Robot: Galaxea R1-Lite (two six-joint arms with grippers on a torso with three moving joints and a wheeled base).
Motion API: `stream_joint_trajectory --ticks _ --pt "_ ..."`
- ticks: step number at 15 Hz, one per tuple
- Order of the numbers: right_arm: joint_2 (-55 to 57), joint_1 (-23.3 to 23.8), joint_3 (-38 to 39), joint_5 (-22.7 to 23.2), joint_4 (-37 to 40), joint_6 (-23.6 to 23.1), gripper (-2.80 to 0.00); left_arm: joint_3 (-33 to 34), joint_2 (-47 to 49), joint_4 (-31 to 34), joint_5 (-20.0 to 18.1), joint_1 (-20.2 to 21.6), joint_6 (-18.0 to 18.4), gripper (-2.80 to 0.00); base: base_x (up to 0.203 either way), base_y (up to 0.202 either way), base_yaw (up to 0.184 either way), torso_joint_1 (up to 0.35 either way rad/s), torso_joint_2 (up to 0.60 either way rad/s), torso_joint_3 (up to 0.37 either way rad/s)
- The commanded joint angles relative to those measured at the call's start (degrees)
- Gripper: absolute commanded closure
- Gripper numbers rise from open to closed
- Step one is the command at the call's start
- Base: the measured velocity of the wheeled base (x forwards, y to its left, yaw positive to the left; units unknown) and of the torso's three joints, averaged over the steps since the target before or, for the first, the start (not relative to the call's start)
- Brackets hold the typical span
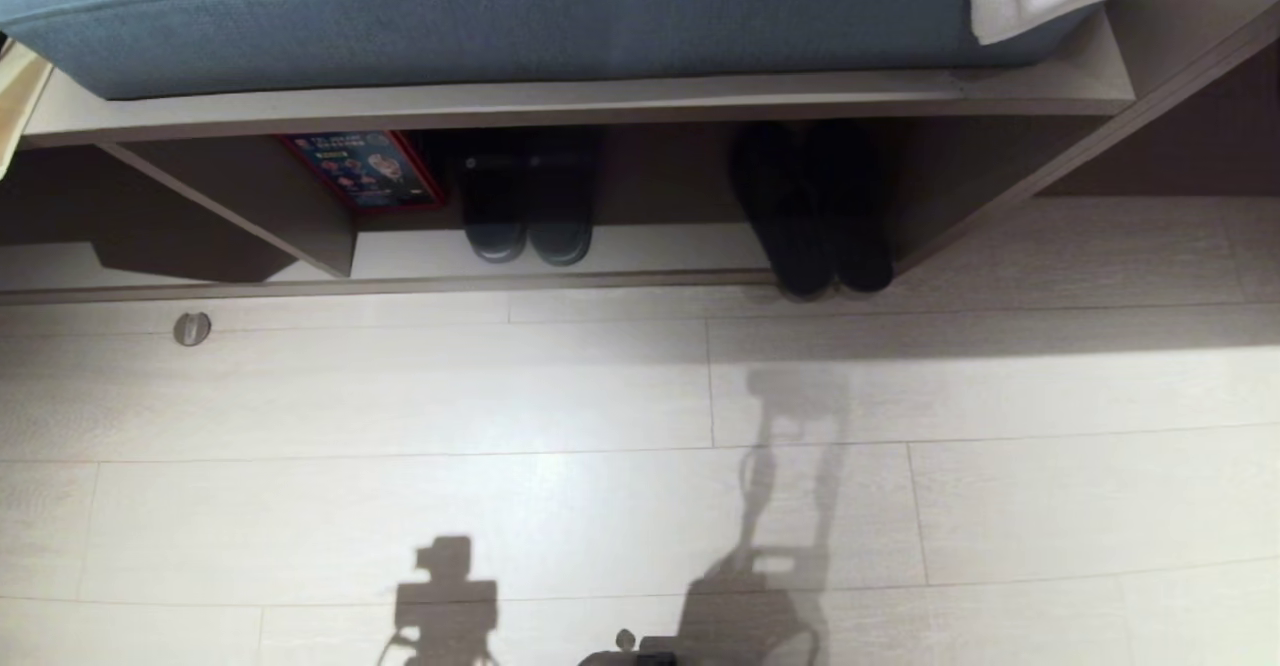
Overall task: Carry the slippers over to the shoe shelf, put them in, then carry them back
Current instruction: Pick up the slippers in the shoe cabinet
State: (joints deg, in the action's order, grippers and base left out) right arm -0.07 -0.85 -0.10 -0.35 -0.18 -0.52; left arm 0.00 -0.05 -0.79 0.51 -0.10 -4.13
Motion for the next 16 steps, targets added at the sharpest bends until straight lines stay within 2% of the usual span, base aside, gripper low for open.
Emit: stream_joint_trajectory --ticks 1,16 --pt "0.1 0.0 0.0 0.2 0.0 -0.4 0.0 0.0 0.0 0.0 0.0 0.0 -0.1 0.0 0.0 0.0 0.0 0.002 0.0 -0.193" --pt "-0.1 0.0 -0.1 0.0 0.0 -0.1 0.0 0.0 0.0 0.2 -0.1 0.0 0.0 0.0 0.0 0.0 0.0 0.002 0.0 -0.195"
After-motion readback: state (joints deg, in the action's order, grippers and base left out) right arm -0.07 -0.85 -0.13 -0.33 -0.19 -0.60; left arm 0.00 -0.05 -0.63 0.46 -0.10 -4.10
